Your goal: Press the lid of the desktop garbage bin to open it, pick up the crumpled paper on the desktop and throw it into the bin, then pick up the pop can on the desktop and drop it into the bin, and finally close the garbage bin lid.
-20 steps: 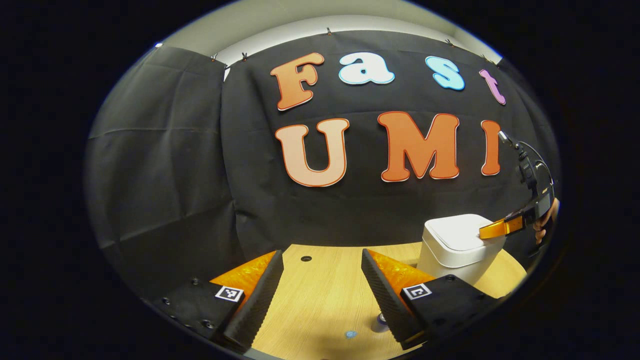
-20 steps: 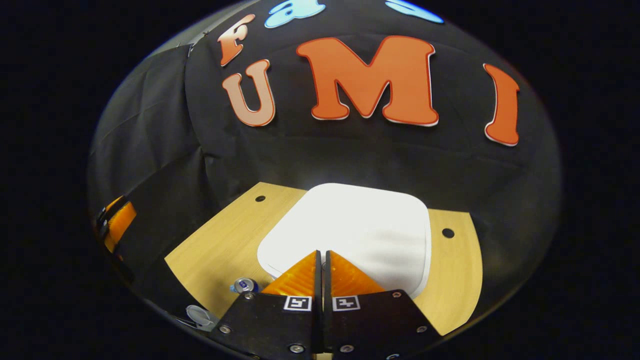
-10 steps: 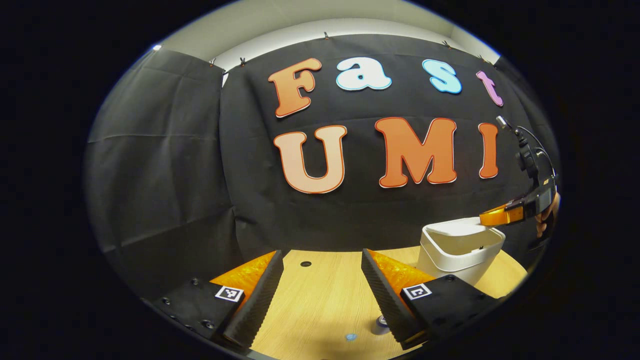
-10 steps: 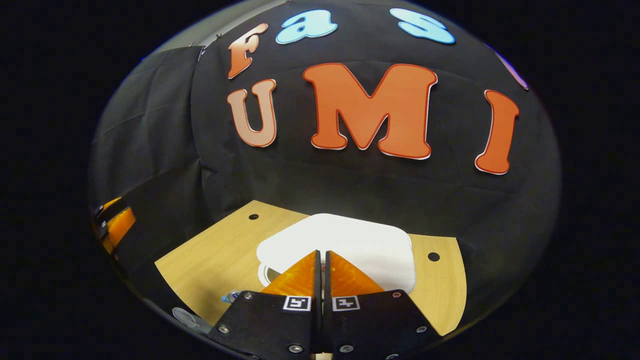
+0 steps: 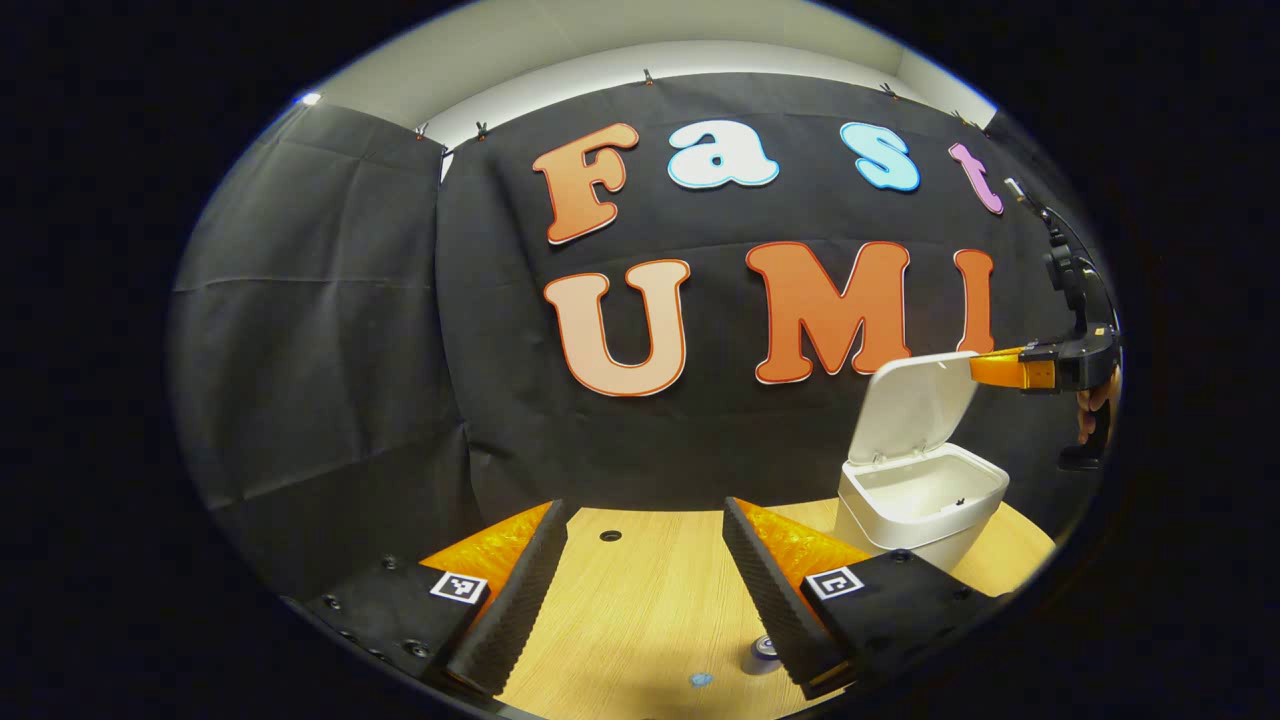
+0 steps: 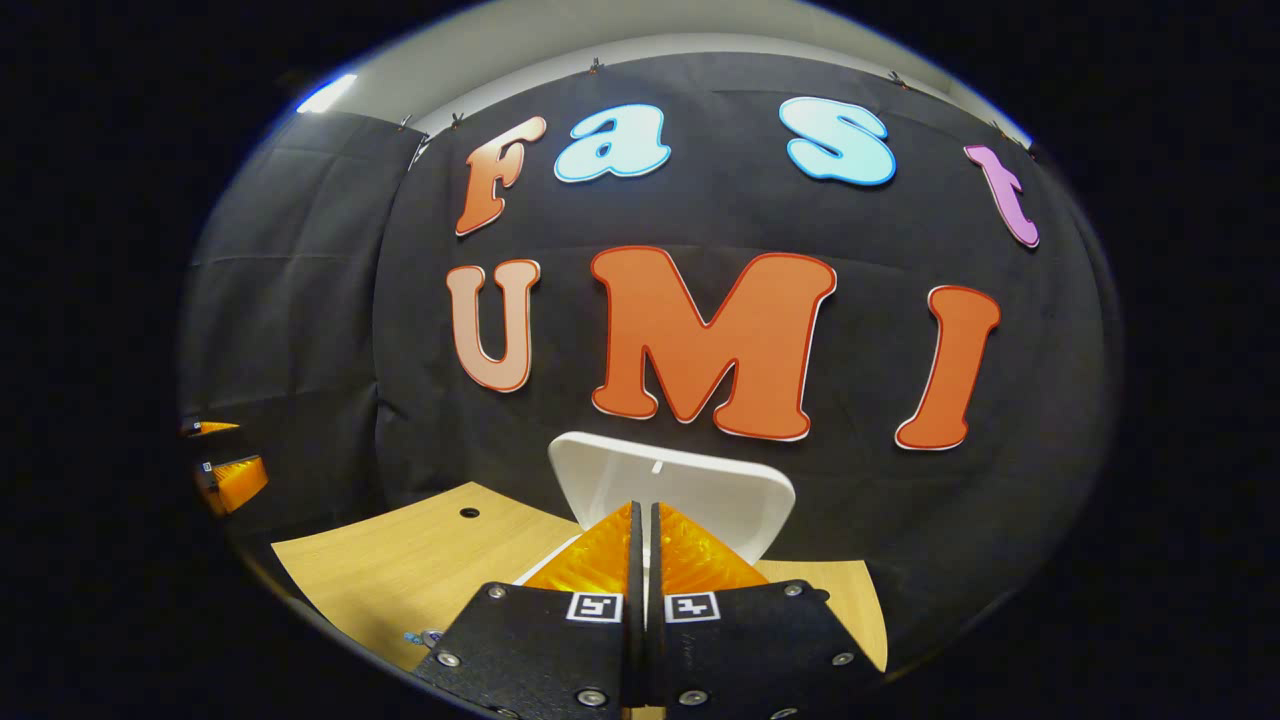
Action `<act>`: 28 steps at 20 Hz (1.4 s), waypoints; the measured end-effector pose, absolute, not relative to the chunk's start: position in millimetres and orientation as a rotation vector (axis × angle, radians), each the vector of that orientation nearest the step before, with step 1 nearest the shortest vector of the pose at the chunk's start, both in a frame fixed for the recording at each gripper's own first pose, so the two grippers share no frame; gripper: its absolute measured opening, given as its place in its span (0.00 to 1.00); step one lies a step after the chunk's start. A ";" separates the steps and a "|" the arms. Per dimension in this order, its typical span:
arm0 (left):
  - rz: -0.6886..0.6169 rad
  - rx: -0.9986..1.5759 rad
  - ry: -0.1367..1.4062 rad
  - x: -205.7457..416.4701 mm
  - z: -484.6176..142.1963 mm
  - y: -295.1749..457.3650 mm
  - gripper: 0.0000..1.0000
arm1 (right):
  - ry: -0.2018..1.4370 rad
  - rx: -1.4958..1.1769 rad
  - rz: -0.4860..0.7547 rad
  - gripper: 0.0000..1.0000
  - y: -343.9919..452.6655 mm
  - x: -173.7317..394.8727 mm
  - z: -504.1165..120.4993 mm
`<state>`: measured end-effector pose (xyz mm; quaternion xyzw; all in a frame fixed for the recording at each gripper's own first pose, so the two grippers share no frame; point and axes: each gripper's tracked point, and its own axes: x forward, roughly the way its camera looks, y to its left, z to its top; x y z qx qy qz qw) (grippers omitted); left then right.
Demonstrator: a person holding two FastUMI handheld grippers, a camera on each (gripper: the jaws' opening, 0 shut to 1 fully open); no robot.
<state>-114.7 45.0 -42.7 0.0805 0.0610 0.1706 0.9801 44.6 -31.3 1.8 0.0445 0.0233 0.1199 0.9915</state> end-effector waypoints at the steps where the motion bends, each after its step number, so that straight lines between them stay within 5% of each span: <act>1: 0.341 0.162 0.119 -113.2 -42.6 42.2 1.00 | 0.029 0.095 0.248 0.01 -29.9 43.3 6.0; 9: 0.329 0.148 0.111 -109.3 -46.8 28.6 0.99 | -0.039 0.090 0.375 0.09 6.8 11.5 1.4; 18: 0.284 0.127 0.143 -110.6 -74.6 7.4 1.00 | 0.012 0.078 0.581 0.85 61.8 -35.2 -42.4; 28: 0.269 0.110 0.336 -121.1 -178.5 8.3 1.00 | 0.116 0.040 0.681 0.94 91.8 -69.9 -103.2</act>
